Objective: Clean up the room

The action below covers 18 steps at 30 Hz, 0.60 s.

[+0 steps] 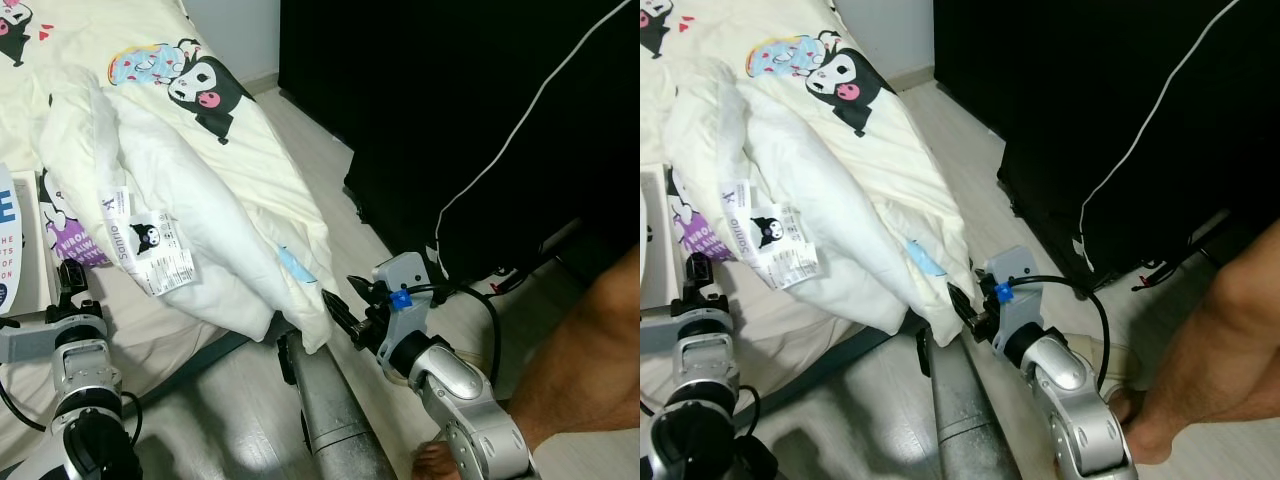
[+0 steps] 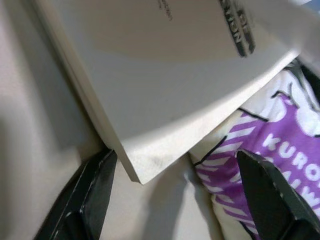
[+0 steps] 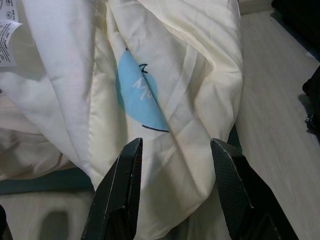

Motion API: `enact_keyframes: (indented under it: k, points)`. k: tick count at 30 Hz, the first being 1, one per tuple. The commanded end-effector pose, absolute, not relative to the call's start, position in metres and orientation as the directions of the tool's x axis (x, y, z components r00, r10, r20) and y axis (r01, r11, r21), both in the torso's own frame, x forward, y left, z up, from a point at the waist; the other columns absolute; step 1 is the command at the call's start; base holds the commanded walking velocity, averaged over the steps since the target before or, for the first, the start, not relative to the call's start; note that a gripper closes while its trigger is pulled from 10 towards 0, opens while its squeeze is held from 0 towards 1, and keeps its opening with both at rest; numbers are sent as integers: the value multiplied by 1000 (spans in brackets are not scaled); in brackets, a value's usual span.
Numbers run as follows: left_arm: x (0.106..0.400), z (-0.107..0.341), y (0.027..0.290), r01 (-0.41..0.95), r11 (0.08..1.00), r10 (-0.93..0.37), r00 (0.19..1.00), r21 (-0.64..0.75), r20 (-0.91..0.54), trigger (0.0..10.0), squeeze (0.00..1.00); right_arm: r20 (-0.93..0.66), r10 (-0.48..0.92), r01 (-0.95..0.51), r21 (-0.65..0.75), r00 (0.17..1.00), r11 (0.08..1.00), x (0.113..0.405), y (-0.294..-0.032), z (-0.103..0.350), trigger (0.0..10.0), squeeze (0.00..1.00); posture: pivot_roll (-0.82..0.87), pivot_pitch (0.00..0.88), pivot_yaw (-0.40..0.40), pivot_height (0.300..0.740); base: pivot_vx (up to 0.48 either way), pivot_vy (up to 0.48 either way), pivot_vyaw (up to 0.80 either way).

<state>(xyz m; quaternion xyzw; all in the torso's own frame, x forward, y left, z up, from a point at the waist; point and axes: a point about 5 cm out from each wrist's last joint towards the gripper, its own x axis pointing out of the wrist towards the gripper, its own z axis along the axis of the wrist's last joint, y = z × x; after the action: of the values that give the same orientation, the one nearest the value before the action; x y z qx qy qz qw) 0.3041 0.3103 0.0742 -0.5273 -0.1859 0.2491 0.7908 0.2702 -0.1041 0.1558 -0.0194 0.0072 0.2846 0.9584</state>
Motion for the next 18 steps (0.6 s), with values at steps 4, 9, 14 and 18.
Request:
enact_keyframes:
  k: [4, 9, 14, 18]
  points:
    - [272, 27, 306, -342, 196, 580, 796, -919, -173, 10000, 0, -35, 547, -547, -31, 837, 836, 267, -106, 155, 10000, 0, -407, 458, -119, 520, 0, 0, 0]
    - [255, 19, 317, -403, 202, 627, 754, -893, -198, 10000, 0, -33, 546, -547, -31, 837, 837, 268, -106, 156, 10000, 0, -394, 453, -119, 520, 0, 0, 0]
    - [236, 15, 334, -516, 244, 696, 683, -821, -222, 10000, 0, -30, 551, -552, -29, 834, 834, 269, -106, 158, 10000, 0, -391, 450, -122, 520, 0, 0, 0]
    - [228, 16, 342, -610, 279, 732, 635, -742, -247, 10000, 0, -27, 552, -552, -26, 834, 833, 269, -106, 159, 10000, 0, -386, 450, -121, 520, 0, 0, 0]
